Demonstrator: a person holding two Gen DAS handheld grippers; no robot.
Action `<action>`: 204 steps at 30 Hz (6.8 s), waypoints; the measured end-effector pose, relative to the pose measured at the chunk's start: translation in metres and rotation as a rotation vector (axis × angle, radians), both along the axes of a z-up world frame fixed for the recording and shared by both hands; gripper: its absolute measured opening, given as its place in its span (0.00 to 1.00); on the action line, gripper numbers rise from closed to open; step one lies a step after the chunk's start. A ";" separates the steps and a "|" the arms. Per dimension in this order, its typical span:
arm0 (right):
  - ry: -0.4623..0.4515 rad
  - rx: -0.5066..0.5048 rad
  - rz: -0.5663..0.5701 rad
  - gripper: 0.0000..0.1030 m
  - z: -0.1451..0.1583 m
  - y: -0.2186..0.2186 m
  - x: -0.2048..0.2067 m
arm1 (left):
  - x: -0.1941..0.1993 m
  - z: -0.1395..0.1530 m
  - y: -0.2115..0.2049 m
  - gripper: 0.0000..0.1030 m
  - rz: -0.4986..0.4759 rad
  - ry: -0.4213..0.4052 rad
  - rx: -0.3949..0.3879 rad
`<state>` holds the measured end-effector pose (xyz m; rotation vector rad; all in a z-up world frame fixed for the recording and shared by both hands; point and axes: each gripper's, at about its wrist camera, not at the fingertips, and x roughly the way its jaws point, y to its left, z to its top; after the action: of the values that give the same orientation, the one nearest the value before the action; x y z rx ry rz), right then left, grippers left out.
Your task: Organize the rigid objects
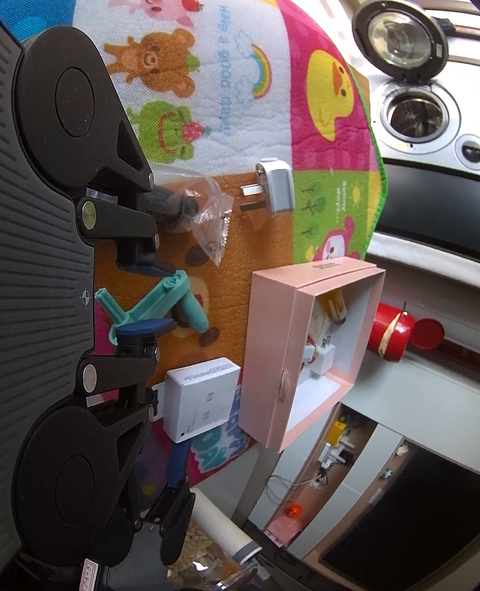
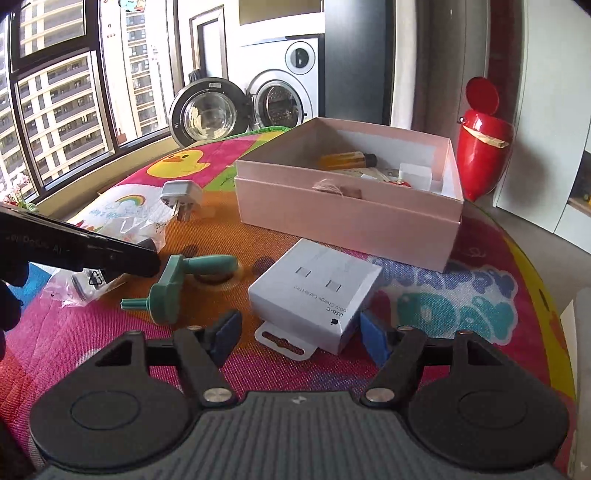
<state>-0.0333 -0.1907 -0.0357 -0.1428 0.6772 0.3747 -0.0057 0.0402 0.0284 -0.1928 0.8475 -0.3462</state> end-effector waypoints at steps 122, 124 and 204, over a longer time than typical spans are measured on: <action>-0.366 0.050 -0.101 0.67 0.176 -0.044 0.014 | 0.021 0.151 -0.048 0.59 -0.259 -0.595 0.119; -0.389 0.044 -0.125 0.67 0.193 -0.045 0.037 | 0.051 0.170 -0.048 0.59 -0.222 -0.598 0.074; 0.144 -0.148 0.112 0.49 0.018 0.035 0.006 | -0.033 0.005 0.067 0.57 -0.064 -0.166 -0.004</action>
<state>-0.0271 -0.1561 -0.0179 -0.2974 0.8413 0.4457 -0.0388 0.1069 0.0338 -0.1386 0.6904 -0.4178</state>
